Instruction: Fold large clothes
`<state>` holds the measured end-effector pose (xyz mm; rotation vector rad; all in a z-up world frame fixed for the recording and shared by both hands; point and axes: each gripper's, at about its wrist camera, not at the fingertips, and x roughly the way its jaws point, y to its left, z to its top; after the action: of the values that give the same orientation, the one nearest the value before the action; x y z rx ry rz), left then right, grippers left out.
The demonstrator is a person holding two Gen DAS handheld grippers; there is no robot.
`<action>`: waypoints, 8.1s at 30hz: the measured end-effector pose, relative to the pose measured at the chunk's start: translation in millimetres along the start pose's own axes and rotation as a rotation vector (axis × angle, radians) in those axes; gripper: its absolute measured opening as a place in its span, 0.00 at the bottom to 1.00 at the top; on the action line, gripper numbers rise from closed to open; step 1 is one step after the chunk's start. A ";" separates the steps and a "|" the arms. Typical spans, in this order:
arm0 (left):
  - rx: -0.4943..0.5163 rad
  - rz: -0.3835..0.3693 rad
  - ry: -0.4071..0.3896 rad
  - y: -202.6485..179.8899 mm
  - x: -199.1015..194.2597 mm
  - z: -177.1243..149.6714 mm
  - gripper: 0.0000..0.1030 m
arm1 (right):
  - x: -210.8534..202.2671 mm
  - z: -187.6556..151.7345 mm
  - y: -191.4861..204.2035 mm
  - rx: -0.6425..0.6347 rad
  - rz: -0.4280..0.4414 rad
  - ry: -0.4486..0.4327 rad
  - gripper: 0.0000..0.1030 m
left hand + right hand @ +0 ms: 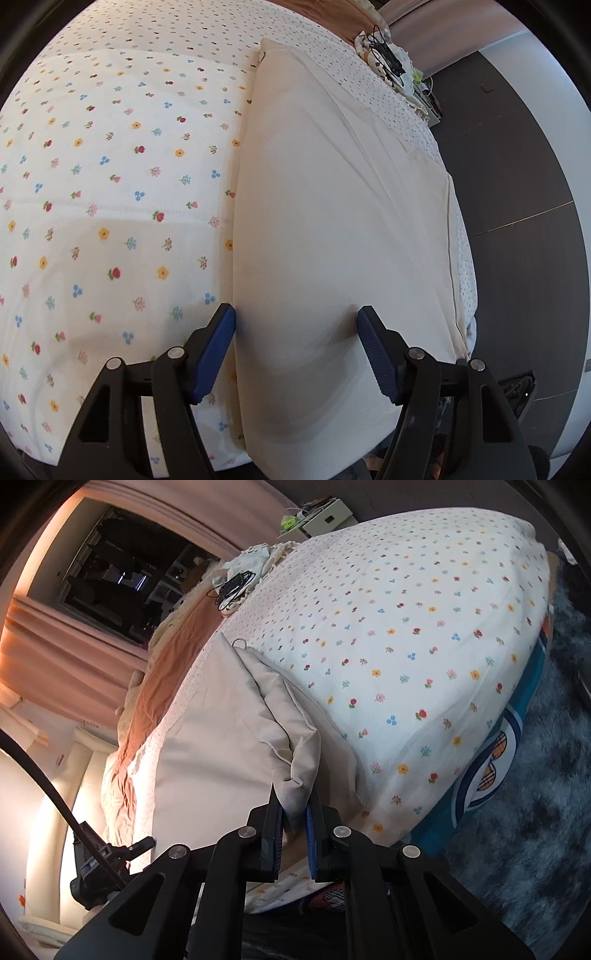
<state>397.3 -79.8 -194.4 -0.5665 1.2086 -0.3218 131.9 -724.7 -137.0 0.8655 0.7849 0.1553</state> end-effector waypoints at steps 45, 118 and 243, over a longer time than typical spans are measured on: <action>-0.018 0.062 -0.075 -2.0 30.3 112.0 0.60 | 167.3 187.4 39.7 -0.177 0.054 0.395 0.74; 0.447 -0.062 -0.416 -303.5 -134.3 24.2 0.14 | -73.5 227.3 91.0 -0.463 0.331 0.021 0.08; 0.394 -0.165 0.133 -330.2 281.0 121.1 0.68 | -144.3 216.6 -138.5 0.312 -0.060 -0.217 0.61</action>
<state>625.4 -468.0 -197.6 -0.3043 1.1877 -0.7291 150.0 -1012.0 -73.2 1.1310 0.6389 -0.1161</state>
